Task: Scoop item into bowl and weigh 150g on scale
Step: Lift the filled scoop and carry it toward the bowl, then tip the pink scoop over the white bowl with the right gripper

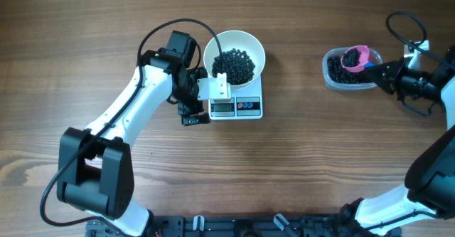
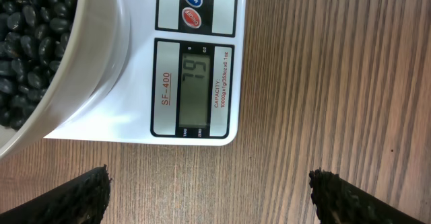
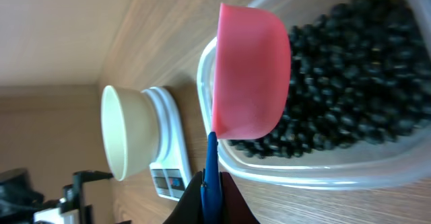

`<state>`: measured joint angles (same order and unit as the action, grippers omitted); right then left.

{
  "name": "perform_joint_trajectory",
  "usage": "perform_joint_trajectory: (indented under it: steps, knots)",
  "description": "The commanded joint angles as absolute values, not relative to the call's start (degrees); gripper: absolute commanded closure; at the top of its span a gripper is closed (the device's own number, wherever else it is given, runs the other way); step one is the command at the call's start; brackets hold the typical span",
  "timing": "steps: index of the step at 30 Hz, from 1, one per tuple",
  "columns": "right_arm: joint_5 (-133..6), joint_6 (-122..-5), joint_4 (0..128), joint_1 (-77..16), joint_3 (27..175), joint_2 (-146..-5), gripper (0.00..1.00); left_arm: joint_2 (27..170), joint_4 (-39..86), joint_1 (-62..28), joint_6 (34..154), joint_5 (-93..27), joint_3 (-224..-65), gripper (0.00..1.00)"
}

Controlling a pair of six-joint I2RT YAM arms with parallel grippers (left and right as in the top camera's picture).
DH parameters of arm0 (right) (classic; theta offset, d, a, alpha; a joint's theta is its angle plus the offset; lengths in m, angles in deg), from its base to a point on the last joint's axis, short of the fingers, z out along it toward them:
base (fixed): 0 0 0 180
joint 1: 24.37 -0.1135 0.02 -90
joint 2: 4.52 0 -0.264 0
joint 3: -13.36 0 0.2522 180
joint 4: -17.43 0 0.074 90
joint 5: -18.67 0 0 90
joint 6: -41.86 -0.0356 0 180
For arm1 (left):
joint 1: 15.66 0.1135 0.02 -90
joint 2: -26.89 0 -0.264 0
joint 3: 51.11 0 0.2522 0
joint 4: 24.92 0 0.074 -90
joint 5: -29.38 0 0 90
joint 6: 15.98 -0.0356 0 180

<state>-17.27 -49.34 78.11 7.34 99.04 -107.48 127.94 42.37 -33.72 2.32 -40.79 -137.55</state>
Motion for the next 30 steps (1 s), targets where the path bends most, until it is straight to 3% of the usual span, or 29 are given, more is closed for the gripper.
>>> perform_joint_trajectory:
  steps: [1, 11, 20, 30]
  knots:
    - [-10.32, -48.16, 77.93, 7.43, 99.17, -108.22, 0.96, 128.27, 42.37, -33.92, 2.3, -39.46, -137.51, 0.0]
    - [-2.8, -55.5, 70.17, 0.72, 99.28, -107.85, 0.96, 128.27, 42.37, -33.92, 2.3, -39.46, -137.51, 0.0]
    - [0.39, -61.77, 55.44, -20.68, 99.28, -107.74, 0.96, 128.27, 42.37, -33.92, 2.3, -39.46, -137.51, 0.0]
    - [-22.06, -58.63, 51.86, -34.71, 100.09, -106.19, 0.96, 128.27, 42.37, -33.92, 2.3, -39.46, -137.51, 0.0]
